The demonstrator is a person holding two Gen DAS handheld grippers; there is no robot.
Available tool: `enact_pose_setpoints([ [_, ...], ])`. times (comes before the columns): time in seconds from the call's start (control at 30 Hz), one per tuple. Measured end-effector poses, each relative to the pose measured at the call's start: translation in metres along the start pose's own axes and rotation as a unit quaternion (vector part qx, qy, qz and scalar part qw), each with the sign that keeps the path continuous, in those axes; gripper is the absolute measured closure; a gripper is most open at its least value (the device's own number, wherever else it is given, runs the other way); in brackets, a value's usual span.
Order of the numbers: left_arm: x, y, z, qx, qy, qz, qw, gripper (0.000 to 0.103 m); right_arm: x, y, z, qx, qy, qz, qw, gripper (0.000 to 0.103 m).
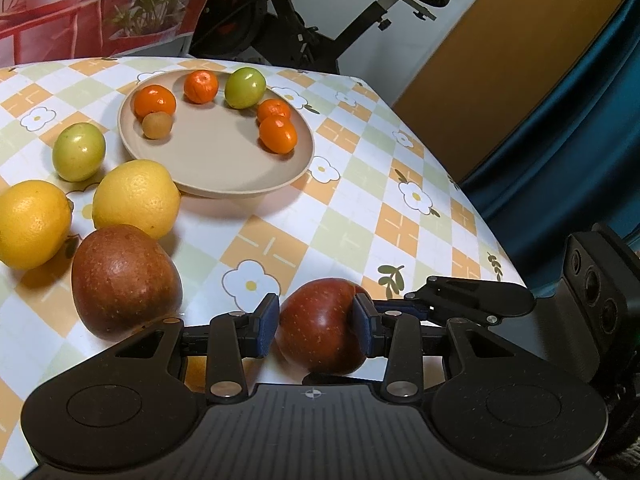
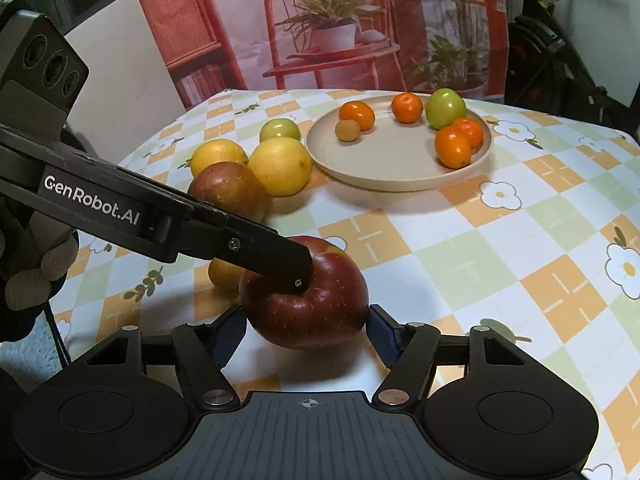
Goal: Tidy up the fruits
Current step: 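Close the left gripper on a red apple while the right tool pushes against it, then carry the red apple over the beige plate with the left gripper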
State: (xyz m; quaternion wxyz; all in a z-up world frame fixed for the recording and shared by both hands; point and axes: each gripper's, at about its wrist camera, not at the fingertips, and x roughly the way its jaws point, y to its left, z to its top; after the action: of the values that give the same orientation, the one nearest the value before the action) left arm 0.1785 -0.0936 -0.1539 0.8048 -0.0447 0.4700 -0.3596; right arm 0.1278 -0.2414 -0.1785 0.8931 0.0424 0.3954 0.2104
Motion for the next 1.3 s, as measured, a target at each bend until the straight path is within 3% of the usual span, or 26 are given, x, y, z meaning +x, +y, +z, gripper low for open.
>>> enact_pose_setpoints([
  [0.37, -0.005, -0.008, 0.022, 0.018, -0.027, 0.006, 0.9995, 0.064, -0.010, -0.009, 0.020, -0.006, -0.028, -0.016, 0.999, 0.041],
  [0.87, -0.025, -0.007, 0.100, 0.049, -0.096, 0.043, 0.9932, 0.064, -0.003, -0.023, 0.114, -0.038, -0.079, -0.026, 0.996, 0.041],
  [1.03, -0.010, 0.008, 0.126, 0.053, -0.087, 0.055, 0.9933, 0.064, 0.021, -0.037, 0.141, -0.042, -0.073, -0.025, 0.996, 0.041],
  [1.3, 0.026, 0.046, 0.153, 0.027, -0.048, 0.066, 0.9963, 0.065, 0.078, -0.062, 0.164, -0.026, -0.027, -0.023, 0.999, 0.041],
])
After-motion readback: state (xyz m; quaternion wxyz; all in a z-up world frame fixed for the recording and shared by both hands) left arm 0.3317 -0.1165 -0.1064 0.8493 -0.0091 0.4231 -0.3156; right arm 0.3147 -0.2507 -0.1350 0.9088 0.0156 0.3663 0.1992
